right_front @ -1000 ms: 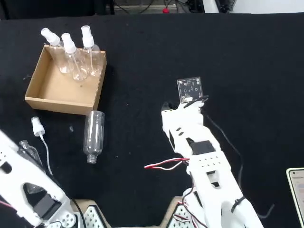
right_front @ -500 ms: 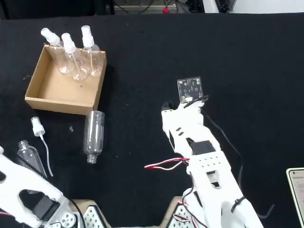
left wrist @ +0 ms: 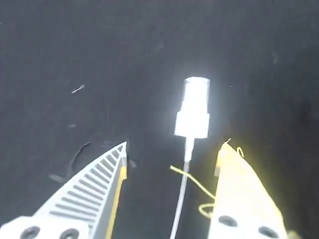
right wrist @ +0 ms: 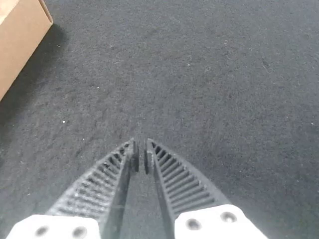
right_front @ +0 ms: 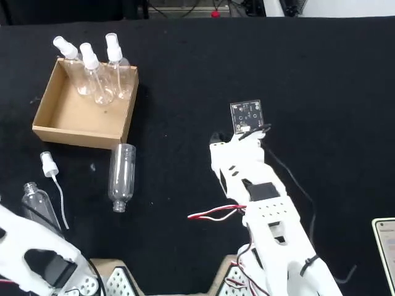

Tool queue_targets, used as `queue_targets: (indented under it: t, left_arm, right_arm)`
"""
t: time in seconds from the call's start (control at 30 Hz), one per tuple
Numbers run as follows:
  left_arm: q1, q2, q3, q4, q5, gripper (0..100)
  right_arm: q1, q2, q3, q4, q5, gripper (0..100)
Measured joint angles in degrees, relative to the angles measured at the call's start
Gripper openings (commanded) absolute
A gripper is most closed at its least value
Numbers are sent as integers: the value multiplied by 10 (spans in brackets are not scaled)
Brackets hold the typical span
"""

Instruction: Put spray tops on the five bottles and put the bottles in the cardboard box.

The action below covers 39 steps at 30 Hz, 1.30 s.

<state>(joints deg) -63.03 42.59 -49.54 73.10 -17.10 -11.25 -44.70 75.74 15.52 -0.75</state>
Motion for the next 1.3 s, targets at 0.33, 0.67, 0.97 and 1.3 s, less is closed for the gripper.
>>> queue_targets:
  t: [0.33,0.67,0.97,1.3]
  left_arm:
    - [33,67,0,-95,4,275]
    - [33,128,0,-155,5,238]
    - [64,130,-1,-135,7,59]
    - [62,120,-54,11,10,57]
  right_arm:
    - [0,0,0,0,0,32]
    - [0,0,0,0,0,32]
    - [0,0,0,0,0,32]
    - [0,0,0,27,0,31]
